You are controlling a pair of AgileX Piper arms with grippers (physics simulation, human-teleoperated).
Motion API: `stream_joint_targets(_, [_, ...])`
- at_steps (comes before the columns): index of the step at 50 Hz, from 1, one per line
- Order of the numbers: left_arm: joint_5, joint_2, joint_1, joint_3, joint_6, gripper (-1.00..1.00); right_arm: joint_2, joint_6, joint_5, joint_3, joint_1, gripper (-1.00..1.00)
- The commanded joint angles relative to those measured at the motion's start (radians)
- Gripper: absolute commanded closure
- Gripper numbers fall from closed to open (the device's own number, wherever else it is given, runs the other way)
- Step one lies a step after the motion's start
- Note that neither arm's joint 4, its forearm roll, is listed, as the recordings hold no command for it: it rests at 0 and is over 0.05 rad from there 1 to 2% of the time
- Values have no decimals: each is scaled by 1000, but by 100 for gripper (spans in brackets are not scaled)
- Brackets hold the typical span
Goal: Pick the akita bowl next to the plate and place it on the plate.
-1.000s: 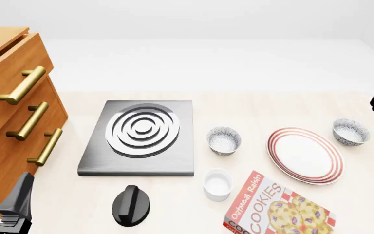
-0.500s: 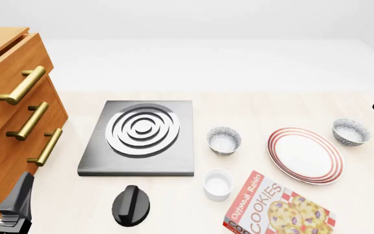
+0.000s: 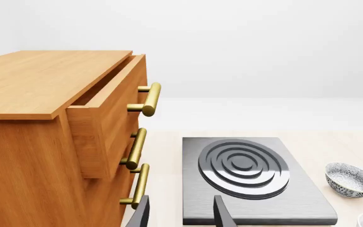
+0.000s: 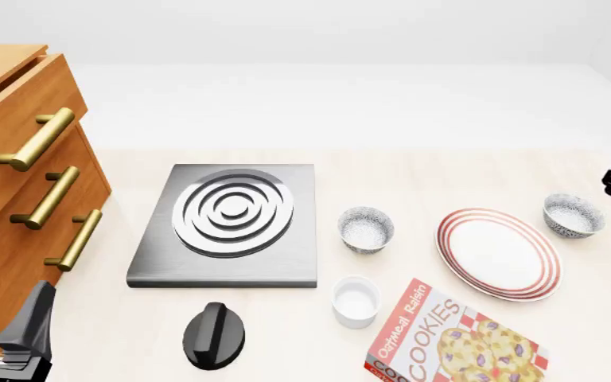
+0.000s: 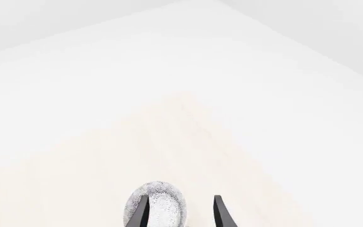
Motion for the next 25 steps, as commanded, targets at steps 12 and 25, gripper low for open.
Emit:
stream_joint_targets(12, [0,0,0,0,0,-100,65,16,-14,-16,-5,-100])
stream_joint_targets(25, [0,0,0,0,0,-100,98,34,-16,-23,-6,-100])
